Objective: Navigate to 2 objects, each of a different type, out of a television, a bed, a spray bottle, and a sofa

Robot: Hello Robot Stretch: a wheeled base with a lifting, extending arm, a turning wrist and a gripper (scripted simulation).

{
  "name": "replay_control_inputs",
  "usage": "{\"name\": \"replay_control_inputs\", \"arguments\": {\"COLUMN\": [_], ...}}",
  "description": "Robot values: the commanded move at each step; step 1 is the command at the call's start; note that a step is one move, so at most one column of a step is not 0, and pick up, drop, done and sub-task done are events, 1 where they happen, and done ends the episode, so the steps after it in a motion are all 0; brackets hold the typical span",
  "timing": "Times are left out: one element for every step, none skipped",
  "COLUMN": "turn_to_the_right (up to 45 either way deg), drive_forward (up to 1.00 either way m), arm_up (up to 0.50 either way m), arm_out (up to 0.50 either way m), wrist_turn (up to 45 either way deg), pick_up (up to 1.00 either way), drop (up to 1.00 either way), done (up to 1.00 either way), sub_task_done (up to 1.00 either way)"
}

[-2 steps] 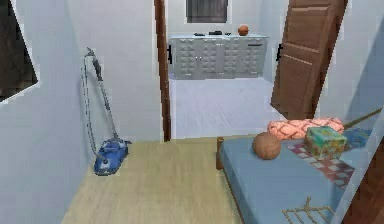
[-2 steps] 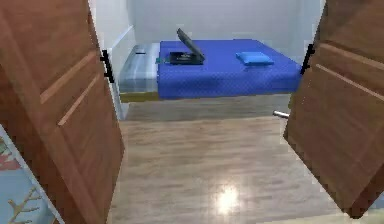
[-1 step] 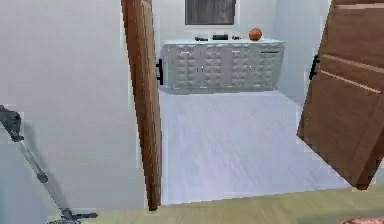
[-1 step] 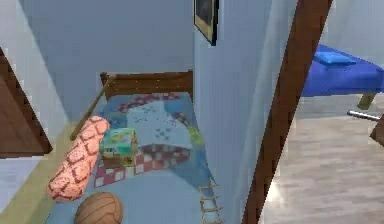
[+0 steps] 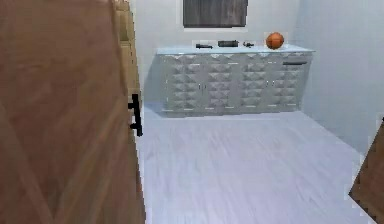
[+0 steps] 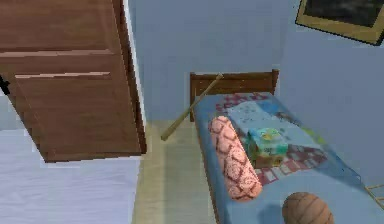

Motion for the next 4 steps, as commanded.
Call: {"name": "replay_control_inputs", "arguments": {"turn_to_the_right": [0.0,-30.0,0.0,45.0], "drive_forward": [1.0,0.0,0.05,0.0], "arm_up": [0.0,0.0,0.0,0.0], "arm_out": [0.0,0.0,0.0,0.0], "wrist_turn": [0.0,0.0,0.0,0.0], "pick_up": [0.0,0.0,0.0,0.0], "drop": [0.0,0.0,0.0,0.0], "done": [0.0,0.0,0.0,0.0], "sub_task_done": [0.0,0.0,0.0,0.0]}}
